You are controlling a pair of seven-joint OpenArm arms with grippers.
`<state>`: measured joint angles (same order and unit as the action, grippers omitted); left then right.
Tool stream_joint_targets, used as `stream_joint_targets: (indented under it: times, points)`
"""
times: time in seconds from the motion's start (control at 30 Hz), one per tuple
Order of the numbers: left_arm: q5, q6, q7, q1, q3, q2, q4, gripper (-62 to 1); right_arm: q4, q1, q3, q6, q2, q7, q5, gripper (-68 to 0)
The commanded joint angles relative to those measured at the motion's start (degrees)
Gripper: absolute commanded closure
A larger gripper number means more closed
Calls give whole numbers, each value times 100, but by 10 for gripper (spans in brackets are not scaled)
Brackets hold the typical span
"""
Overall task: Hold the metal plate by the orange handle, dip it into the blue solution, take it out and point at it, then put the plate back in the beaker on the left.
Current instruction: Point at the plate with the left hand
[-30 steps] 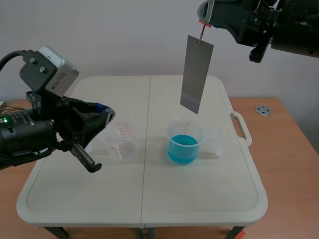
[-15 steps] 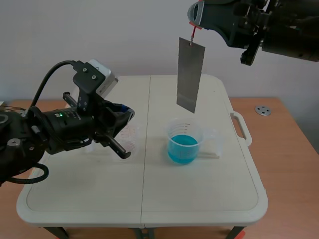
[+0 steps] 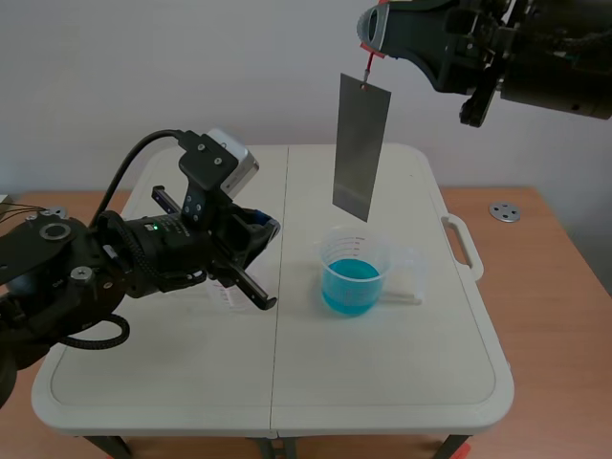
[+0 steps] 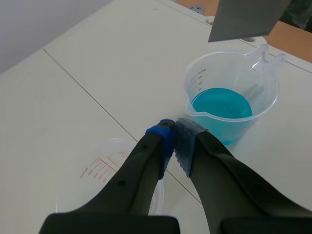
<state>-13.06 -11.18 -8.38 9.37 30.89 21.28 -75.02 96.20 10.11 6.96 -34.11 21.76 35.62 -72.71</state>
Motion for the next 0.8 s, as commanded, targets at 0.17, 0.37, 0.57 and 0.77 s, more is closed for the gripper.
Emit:
stream_joint_targets:
  times: [0.17,0.37,0.57,0.77]
  points:
    - [-35,-13,83,50,-35,0,-109,-21,74,116,-13,-20,66,-107,-146,-15]
    - [-37,-13,83,48,-35,2,-109,-21,74,116,-13,-20,66,-107,-146,-15]
    - [-37,-11,85,48,-35,4,-109,-21,74,116,-13,-20,66,-107,-146,-15]
    - [-105,162,140,-24,-76,72,-160,-21,74,116,-13,-20,63,-109,-146,-15]
